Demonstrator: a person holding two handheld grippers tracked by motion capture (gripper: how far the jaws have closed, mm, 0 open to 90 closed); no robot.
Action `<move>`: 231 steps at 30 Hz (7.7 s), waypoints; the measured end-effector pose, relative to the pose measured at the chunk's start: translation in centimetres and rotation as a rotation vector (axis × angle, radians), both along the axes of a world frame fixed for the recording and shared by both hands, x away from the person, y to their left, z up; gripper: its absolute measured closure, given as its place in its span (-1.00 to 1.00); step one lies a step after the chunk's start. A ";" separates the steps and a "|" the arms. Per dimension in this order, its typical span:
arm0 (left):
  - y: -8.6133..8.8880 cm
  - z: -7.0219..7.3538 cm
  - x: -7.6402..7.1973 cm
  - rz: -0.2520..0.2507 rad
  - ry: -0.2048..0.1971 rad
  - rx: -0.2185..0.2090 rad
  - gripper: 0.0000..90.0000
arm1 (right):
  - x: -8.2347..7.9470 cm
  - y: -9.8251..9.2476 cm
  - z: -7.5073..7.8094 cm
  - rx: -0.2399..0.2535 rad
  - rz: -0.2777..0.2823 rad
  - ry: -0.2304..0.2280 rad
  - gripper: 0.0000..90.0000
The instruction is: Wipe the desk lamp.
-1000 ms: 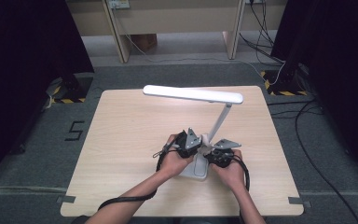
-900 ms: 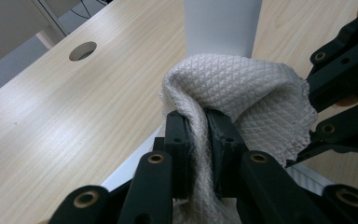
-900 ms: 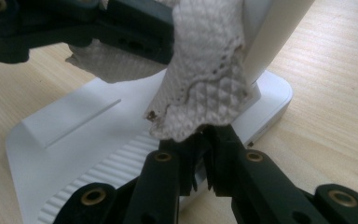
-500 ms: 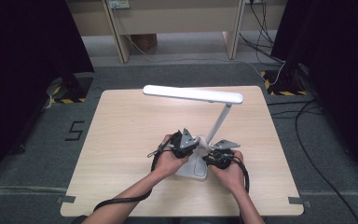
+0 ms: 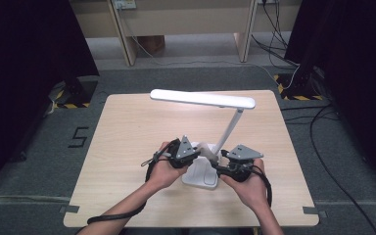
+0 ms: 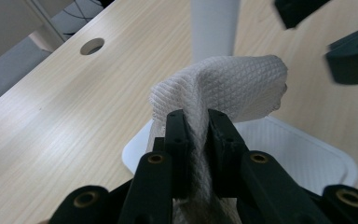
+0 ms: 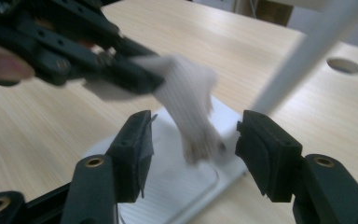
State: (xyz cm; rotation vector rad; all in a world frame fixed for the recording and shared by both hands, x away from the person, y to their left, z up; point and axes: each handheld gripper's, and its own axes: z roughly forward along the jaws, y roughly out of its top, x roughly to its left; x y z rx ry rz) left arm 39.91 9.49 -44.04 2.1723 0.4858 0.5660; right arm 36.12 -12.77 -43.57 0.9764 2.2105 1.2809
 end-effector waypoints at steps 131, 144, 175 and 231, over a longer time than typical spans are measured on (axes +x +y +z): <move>0.9 -5.4 -0.3 -0.070 0.158 0.073 0.33 | 0.9 -5.3 9.1 0.156 -0.388 -0.481 0.81; 0.9 -5.4 -0.2 -0.066 0.159 0.065 0.33 | 0.8 -4.9 7.5 0.140 -0.386 -0.436 0.81; 0.8 -5.4 -0.2 -0.068 0.156 0.069 0.35 | 0.8 -4.1 5.0 0.109 -0.411 -0.389 0.81; 0.7 -5.5 -0.2 -0.062 0.150 0.059 0.37 | 1.1 -3.3 1.2 0.064 -0.409 -0.303 0.81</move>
